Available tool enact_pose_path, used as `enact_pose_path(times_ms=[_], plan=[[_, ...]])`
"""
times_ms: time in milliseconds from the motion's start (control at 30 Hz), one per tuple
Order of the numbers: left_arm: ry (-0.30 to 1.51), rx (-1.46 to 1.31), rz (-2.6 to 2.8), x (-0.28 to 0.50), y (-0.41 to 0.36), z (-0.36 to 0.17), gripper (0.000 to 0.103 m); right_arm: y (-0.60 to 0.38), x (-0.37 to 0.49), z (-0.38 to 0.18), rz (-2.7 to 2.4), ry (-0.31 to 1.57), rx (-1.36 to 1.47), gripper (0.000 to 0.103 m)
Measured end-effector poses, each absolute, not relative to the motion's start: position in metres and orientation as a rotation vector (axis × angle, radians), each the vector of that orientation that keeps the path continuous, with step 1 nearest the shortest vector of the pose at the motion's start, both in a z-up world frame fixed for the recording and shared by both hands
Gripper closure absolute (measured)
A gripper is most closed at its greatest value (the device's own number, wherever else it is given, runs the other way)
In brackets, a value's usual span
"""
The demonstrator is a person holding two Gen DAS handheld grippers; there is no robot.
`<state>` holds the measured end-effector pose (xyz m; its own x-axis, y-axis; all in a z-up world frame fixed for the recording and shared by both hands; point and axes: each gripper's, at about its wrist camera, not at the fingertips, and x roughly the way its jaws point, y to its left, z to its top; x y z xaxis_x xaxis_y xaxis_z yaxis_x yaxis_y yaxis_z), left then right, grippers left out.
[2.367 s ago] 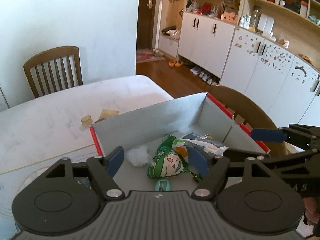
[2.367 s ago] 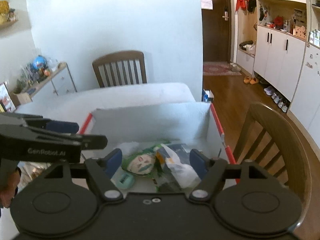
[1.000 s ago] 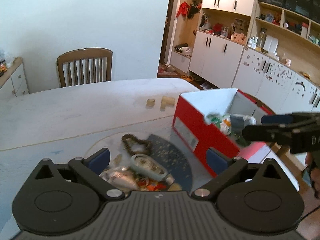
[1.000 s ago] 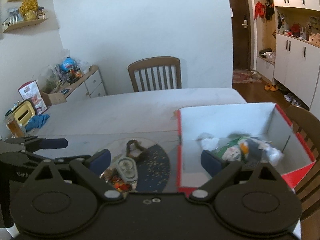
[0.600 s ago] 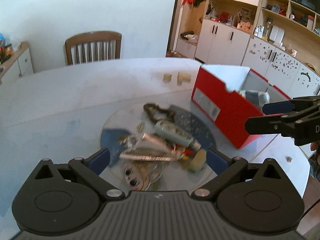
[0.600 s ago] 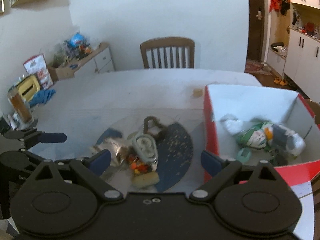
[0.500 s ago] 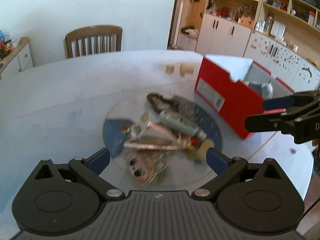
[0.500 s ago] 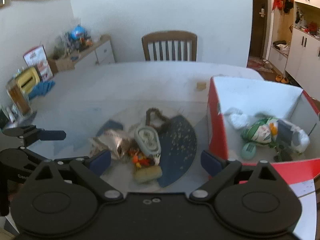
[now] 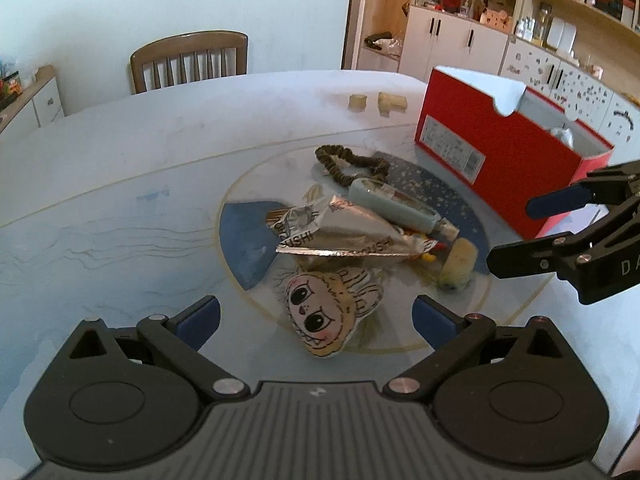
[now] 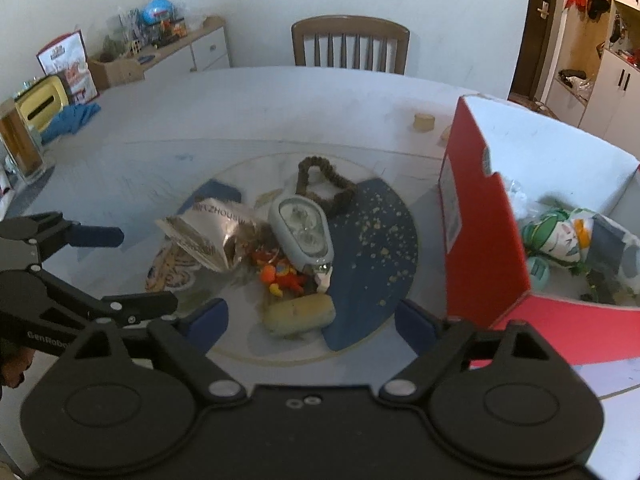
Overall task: Organize objects
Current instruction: 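Grasp the beige bunny-eared doll pouch with the left tool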
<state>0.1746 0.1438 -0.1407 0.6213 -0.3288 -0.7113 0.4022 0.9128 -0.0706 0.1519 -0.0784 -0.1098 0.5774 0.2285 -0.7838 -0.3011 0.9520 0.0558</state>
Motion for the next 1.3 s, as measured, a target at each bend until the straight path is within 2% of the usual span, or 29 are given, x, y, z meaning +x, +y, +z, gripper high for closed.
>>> enact_pose_path(times_ms=[233,333,567,833,1000,1300], plan=[[0.801,0.096,-0.44,0.18,0.146,-0.15,0.001,-0.07,0.164,-0.123,0.327,0.942,-0.102,0.024],[0.804,0.09,-0.445,0.183,0.147,-0.152,0.006,-0.069,0.169,-0.127,0.326,0.957,-0.09,0.027],[0.815,0.073,-0.465,0.186,0.147,-0.153,0.024,-0.07,0.178,-0.135,0.329,0.986,-0.048,0.033],[0.83,0.062,-0.478,0.186,0.147,-0.151,0.044,-0.067,0.177,-0.139,0.333,0.999,-0.057,0.045],[0.837,0.06,-0.471,0.185,0.147,-0.15,0.046,-0.067,0.176,-0.139,0.322,0.995,-0.063,0.054],[0.859,0.056,-0.459,0.181,0.149,-0.144,0.047,-0.071,0.168,-0.134,0.318,0.984,-0.046,0.056]])
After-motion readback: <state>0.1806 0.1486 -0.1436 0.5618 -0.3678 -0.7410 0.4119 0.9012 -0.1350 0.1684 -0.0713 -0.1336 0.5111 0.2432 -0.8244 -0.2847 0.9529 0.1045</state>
